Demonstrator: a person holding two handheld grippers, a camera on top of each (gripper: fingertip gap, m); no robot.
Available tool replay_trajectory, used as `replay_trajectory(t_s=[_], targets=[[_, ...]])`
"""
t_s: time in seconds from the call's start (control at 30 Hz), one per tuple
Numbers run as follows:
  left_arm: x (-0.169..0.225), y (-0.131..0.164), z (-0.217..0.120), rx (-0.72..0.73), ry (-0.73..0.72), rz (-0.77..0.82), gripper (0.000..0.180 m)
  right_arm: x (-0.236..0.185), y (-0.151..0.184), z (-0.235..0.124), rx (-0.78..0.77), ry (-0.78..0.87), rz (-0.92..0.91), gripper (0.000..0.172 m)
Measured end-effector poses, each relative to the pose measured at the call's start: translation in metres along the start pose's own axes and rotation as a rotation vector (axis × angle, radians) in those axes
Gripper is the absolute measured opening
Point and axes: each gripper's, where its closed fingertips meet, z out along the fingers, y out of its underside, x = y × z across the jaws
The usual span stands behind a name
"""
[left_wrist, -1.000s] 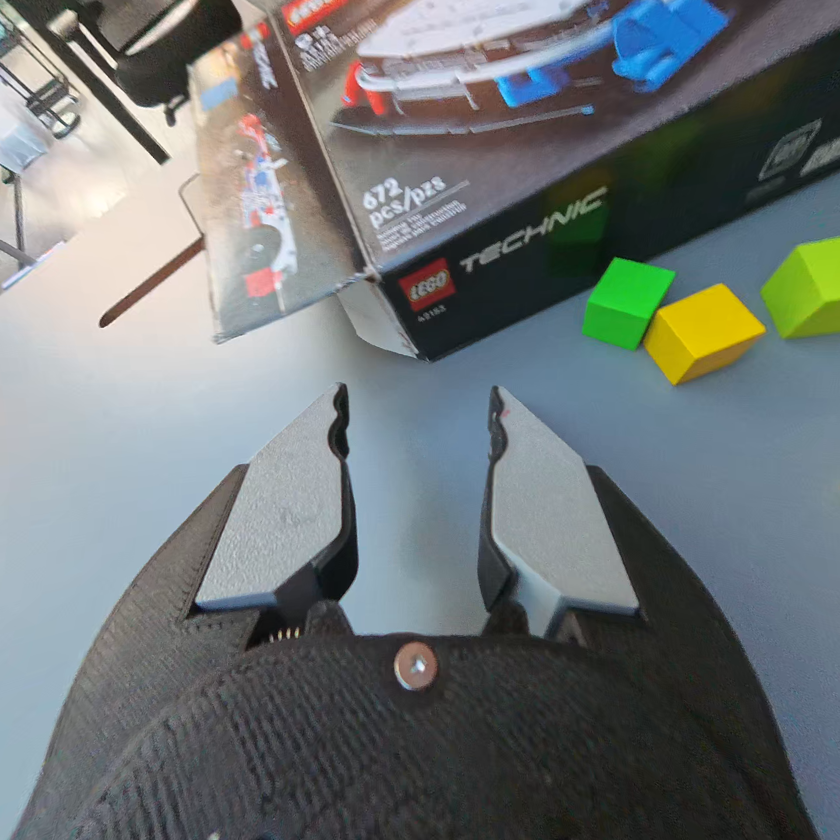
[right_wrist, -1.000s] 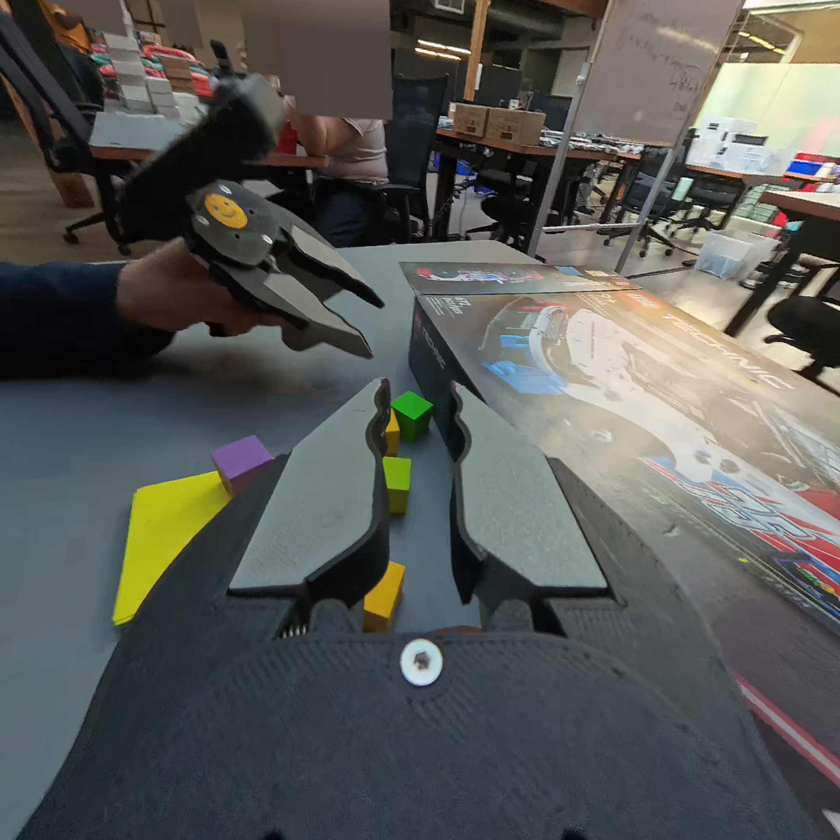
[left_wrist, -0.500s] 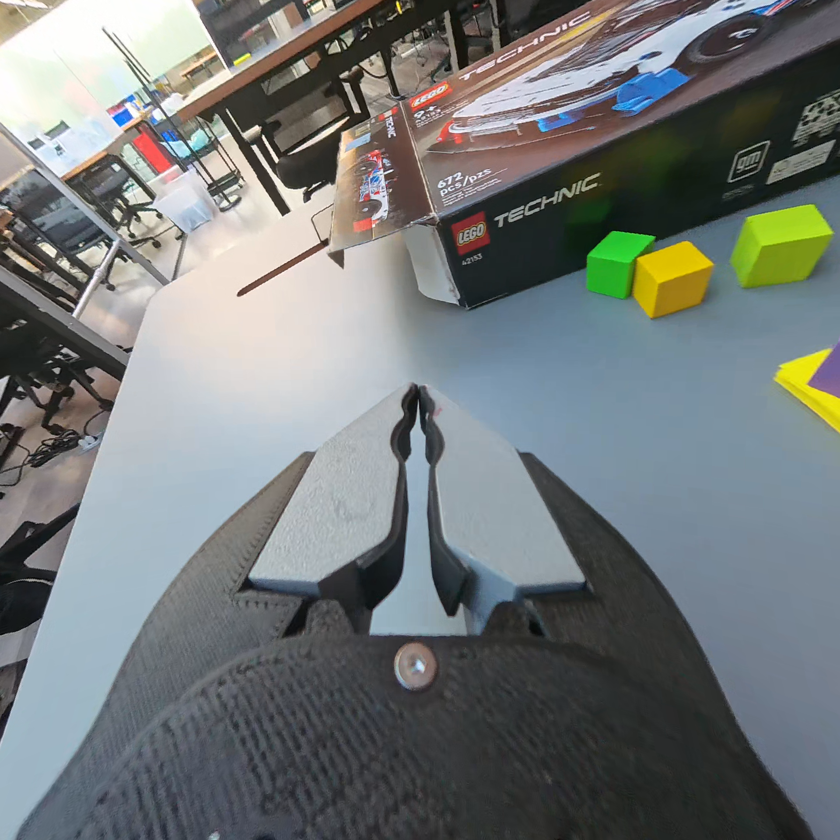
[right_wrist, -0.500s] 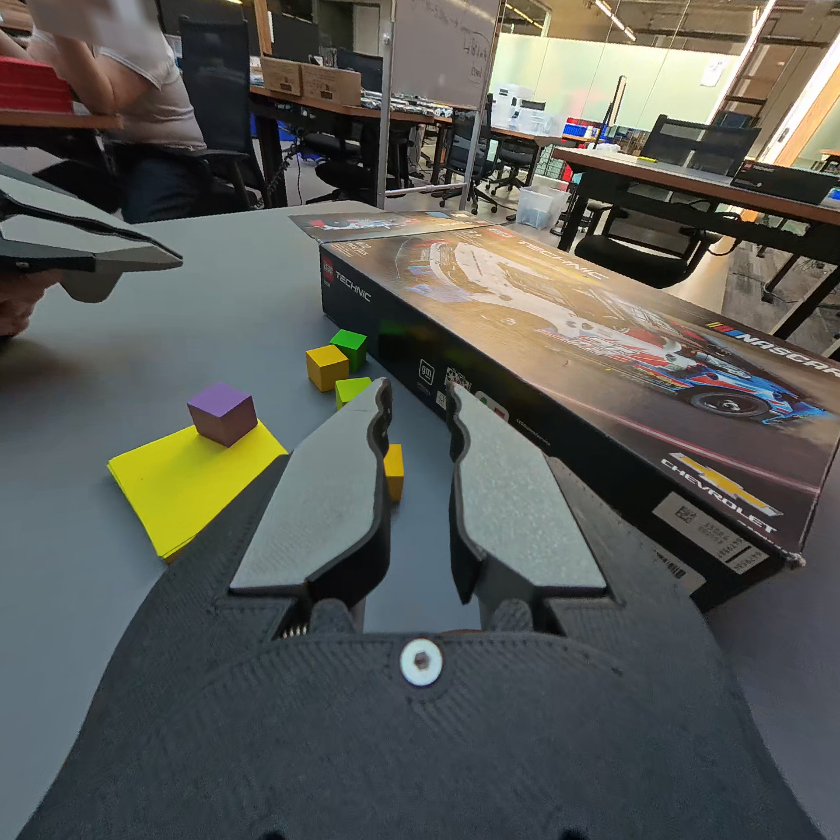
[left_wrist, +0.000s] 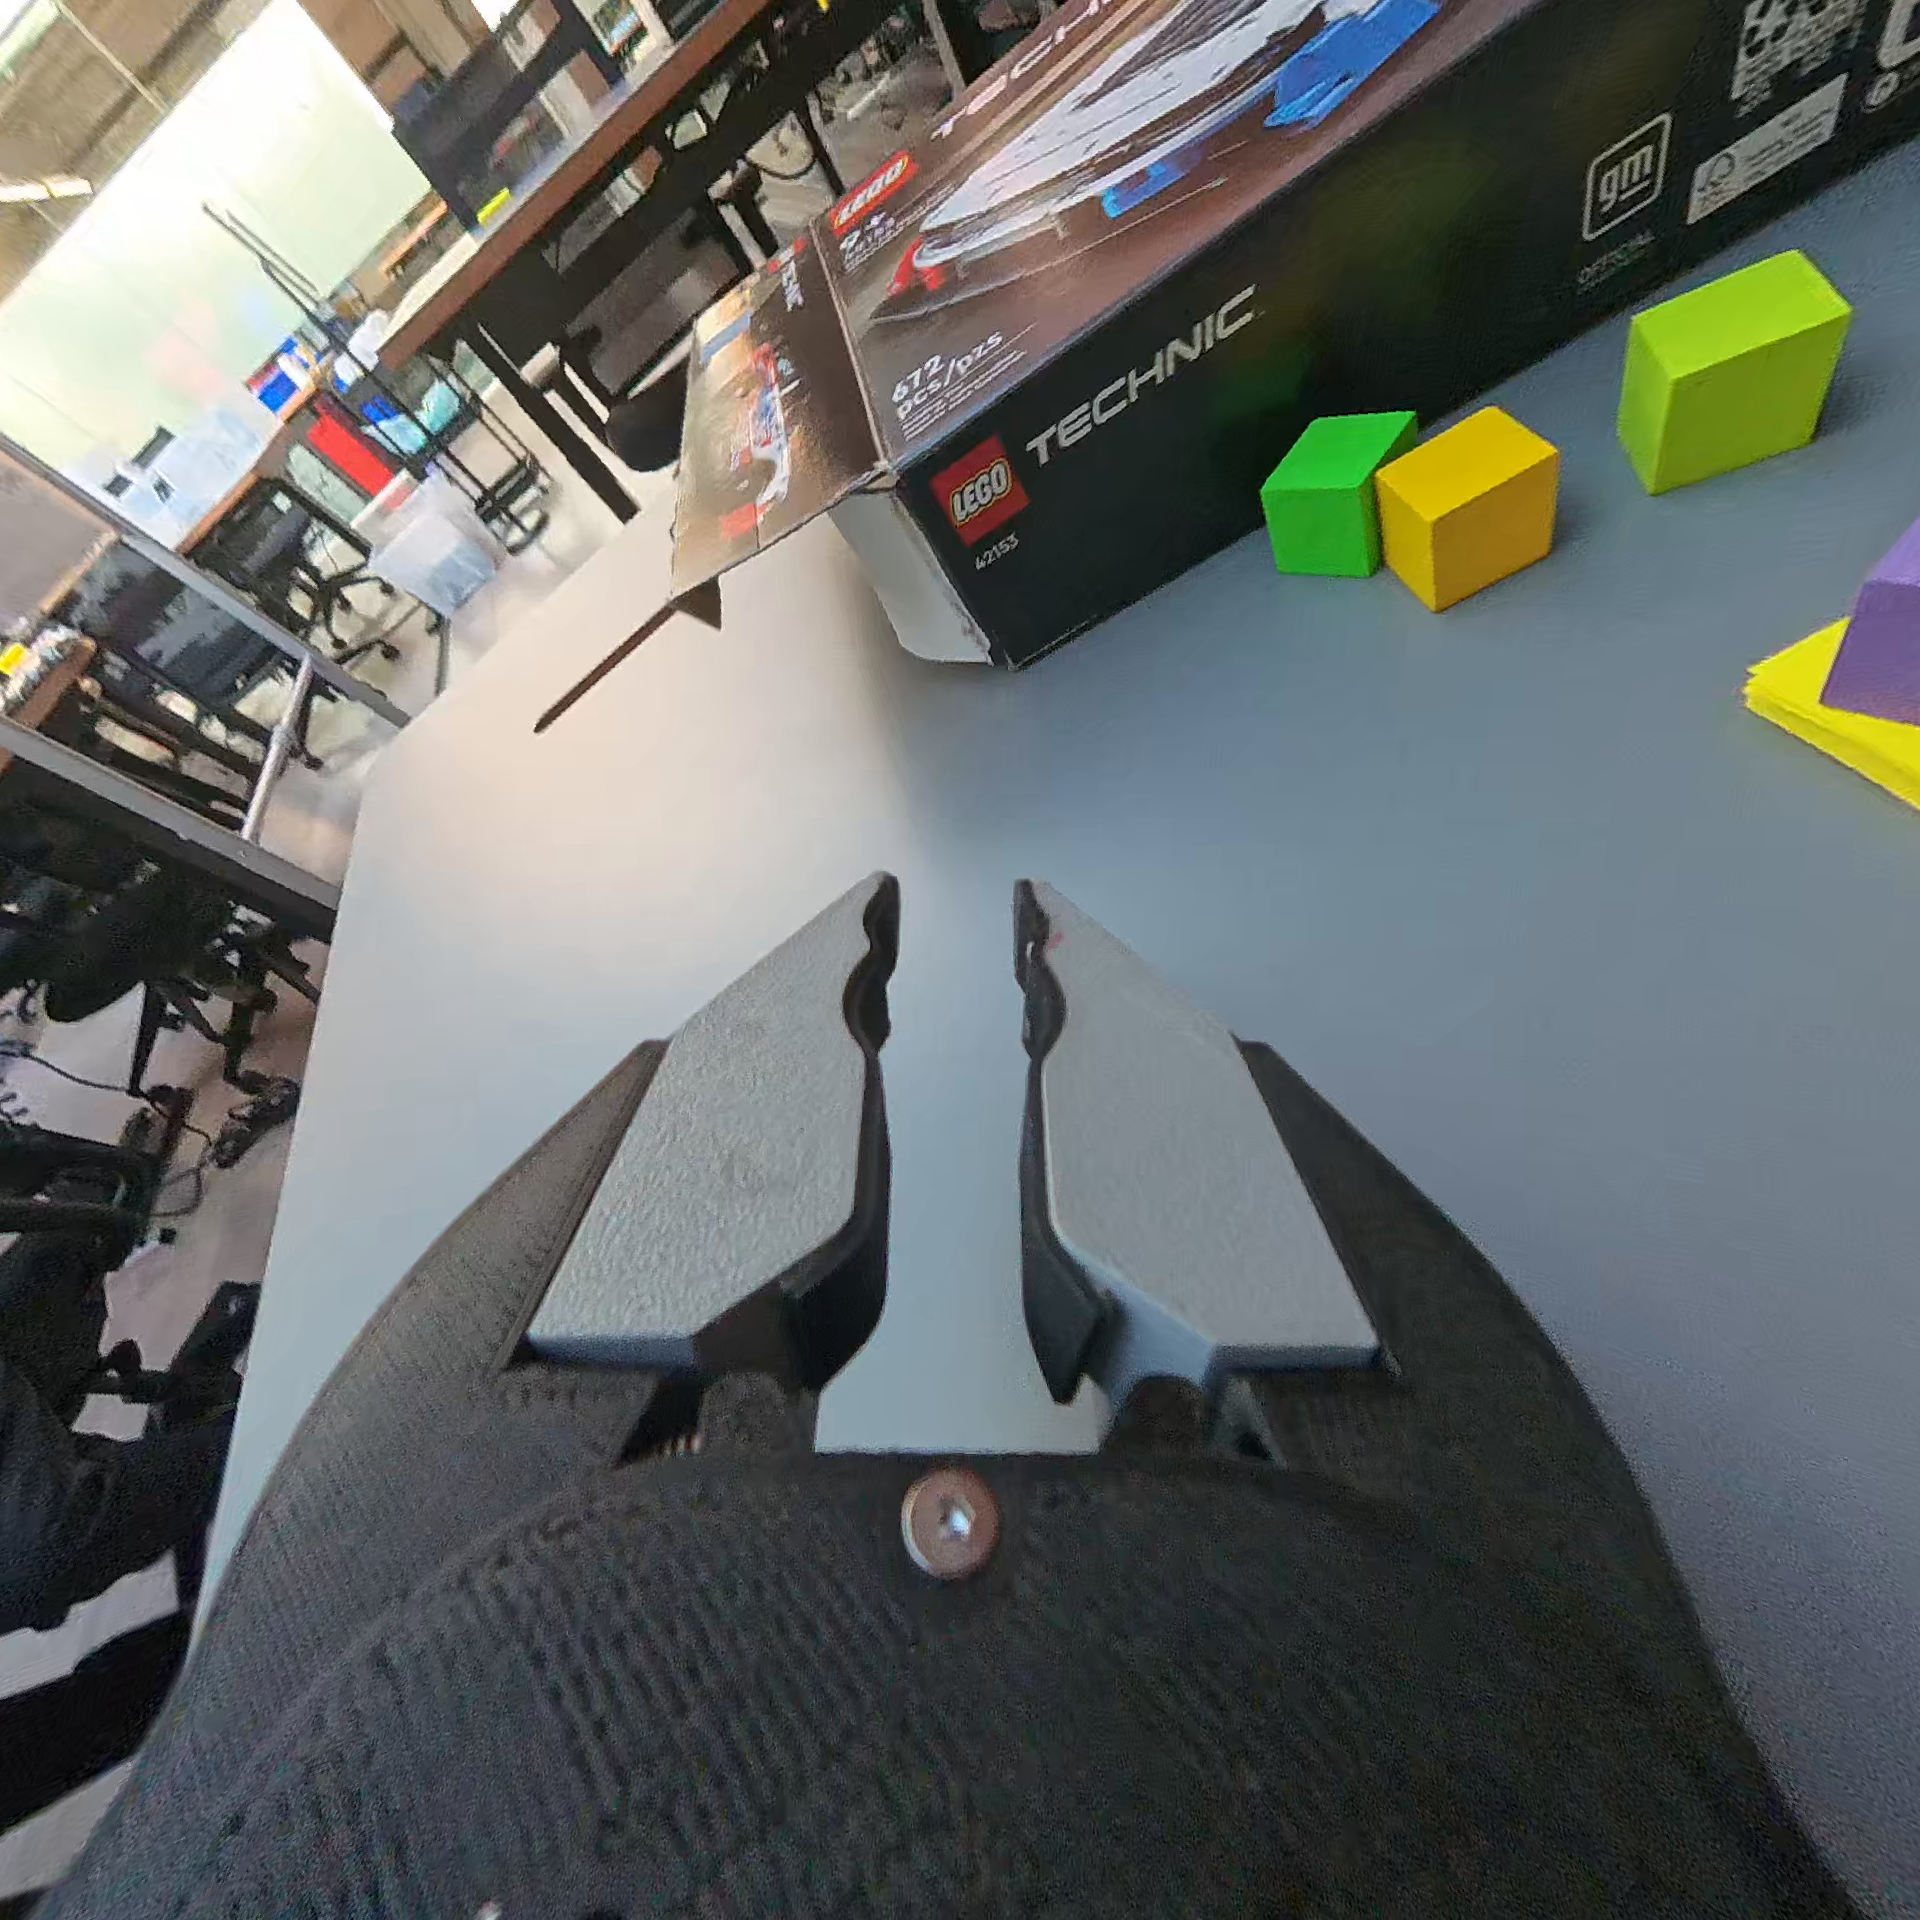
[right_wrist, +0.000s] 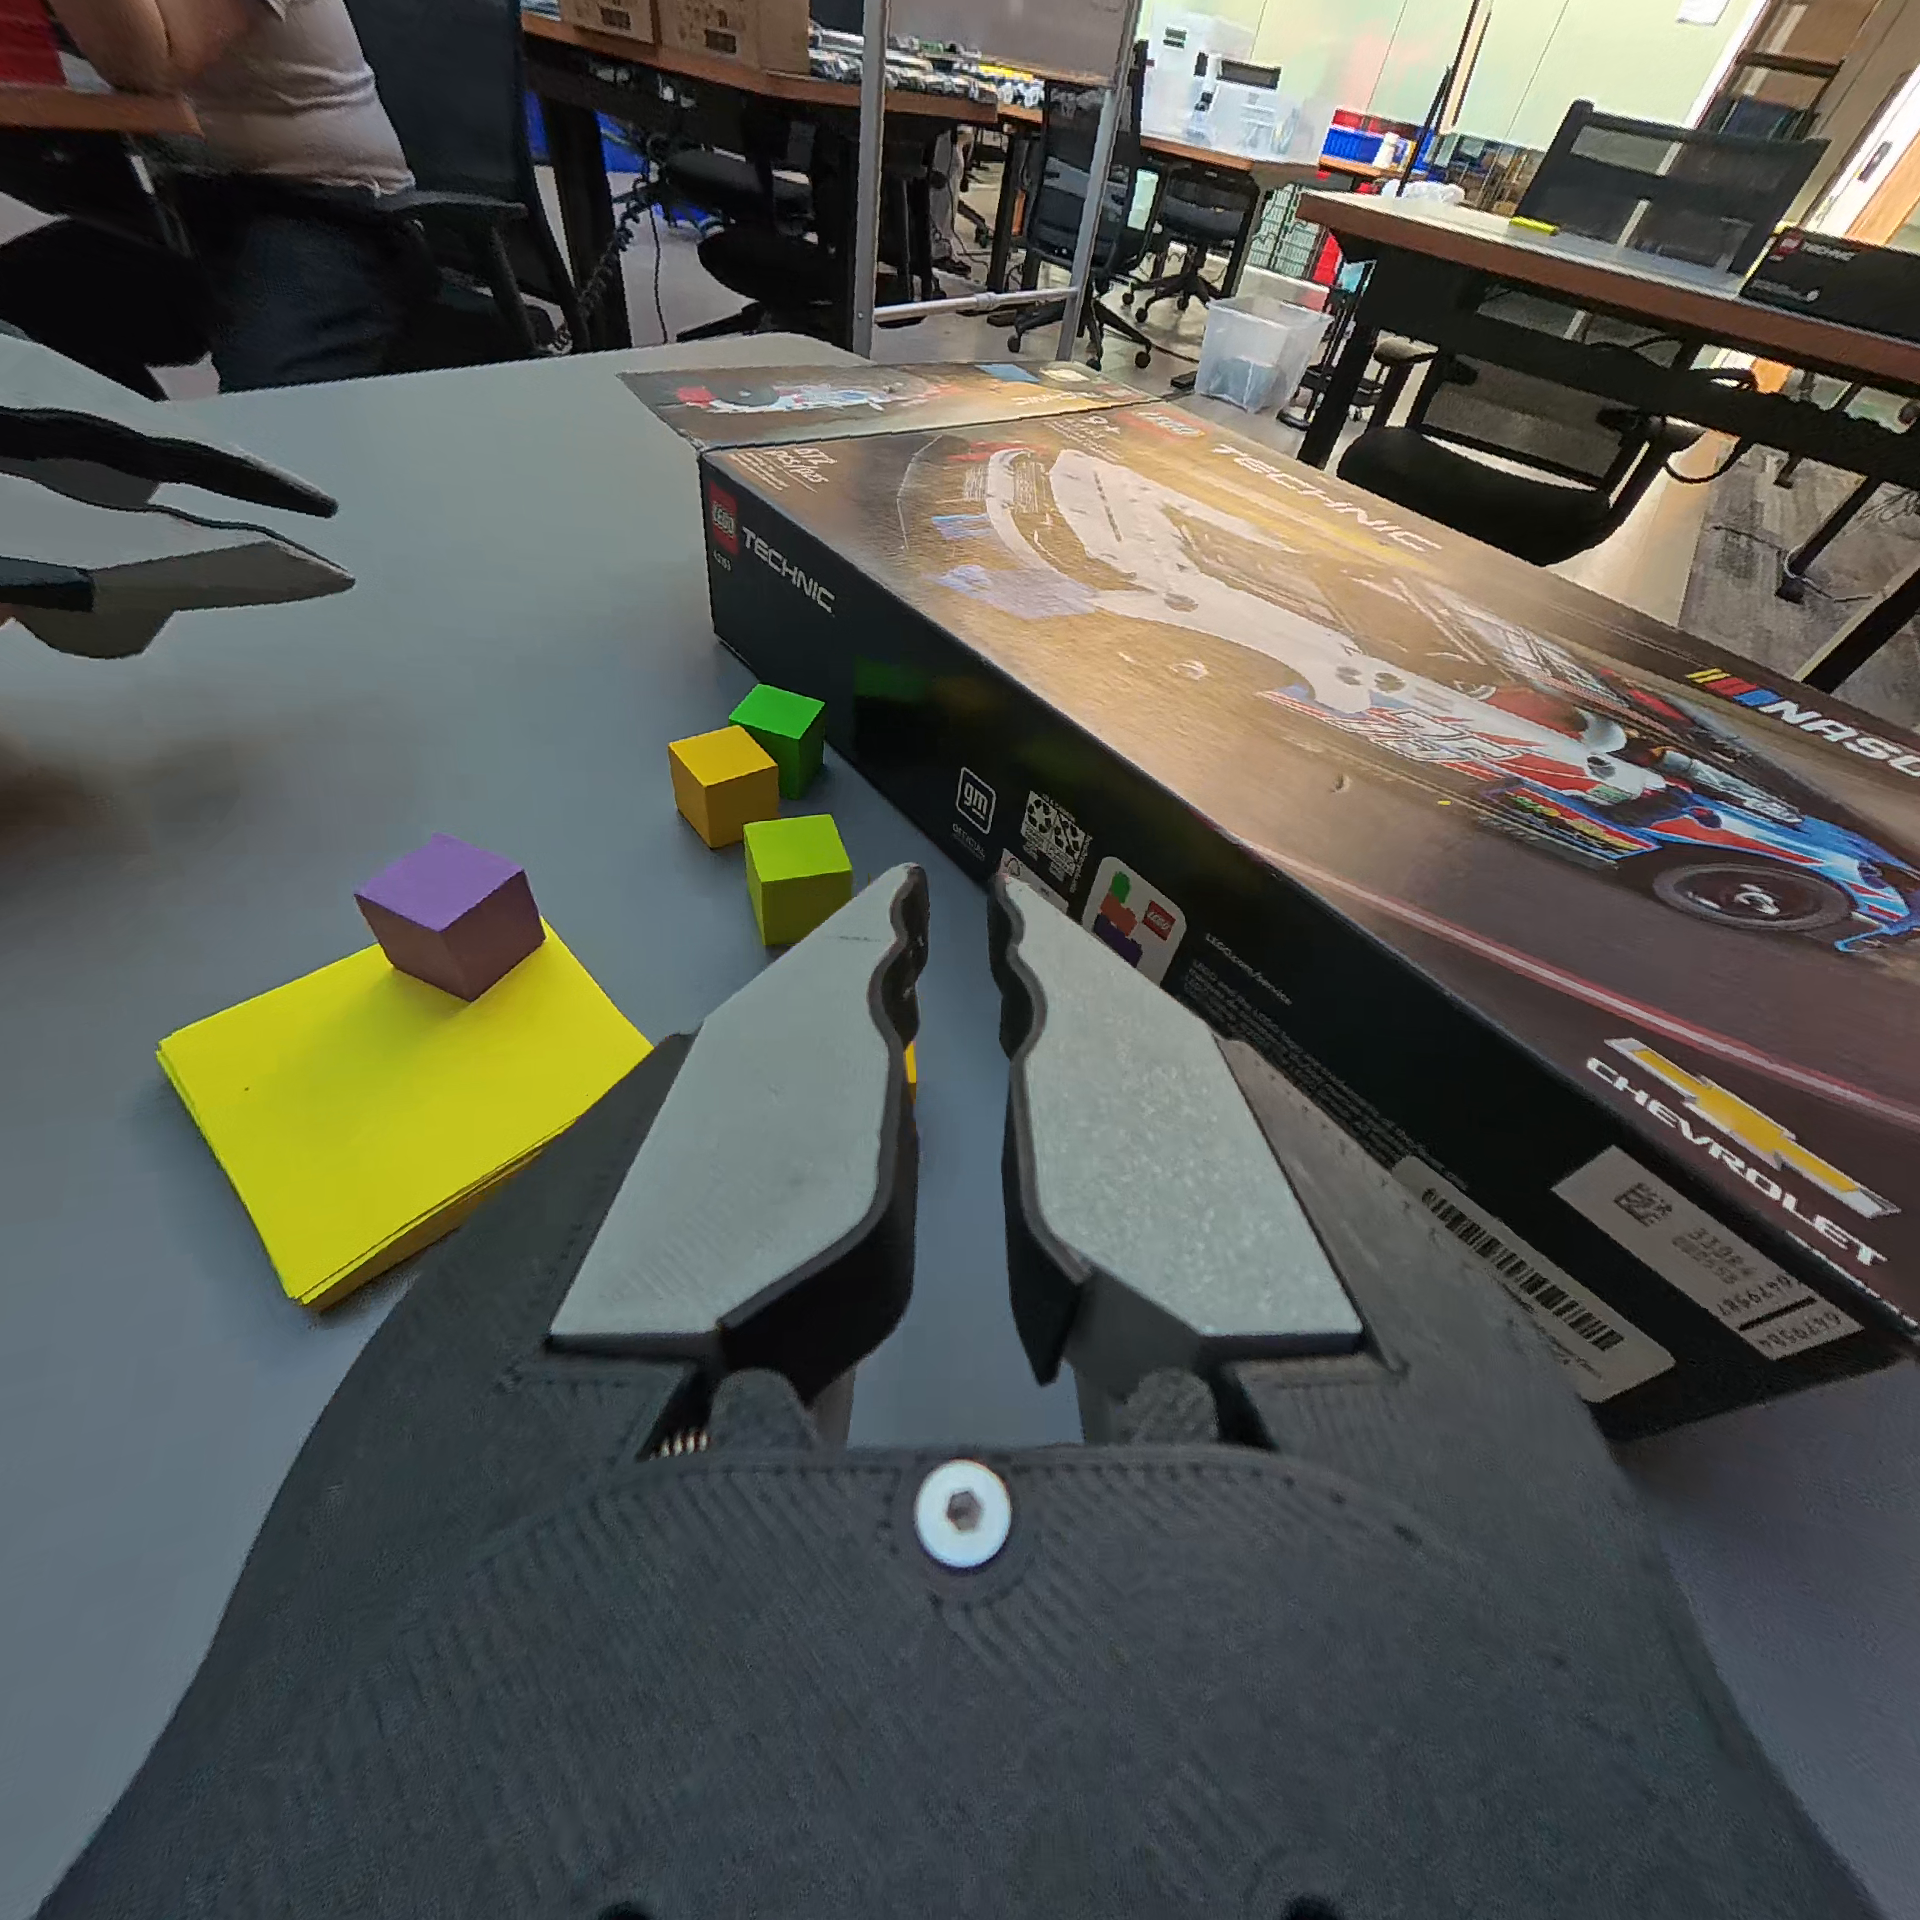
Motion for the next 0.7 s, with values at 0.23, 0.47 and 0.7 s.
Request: replay_trajectory(t_s=[0.23,0.47,0.7], targets=[[-0.009,-0.013,0.034,0.051,0.042,0.045,0.017,0.01,0.0,0.017,-0.028,-0.016,-0.031,0.0],[-0.001,-0.032,0.046,0.17,0.142,0.106,0.003,0.007,0.001,0.042,-0.056,-0.113,-0.163,0.0],[0.002,-0.061,0.035,0.325,0.438,-0.248,0.003,-0.003,0.005,0.074,-0.091,-0.263,-0.287,0.0]])
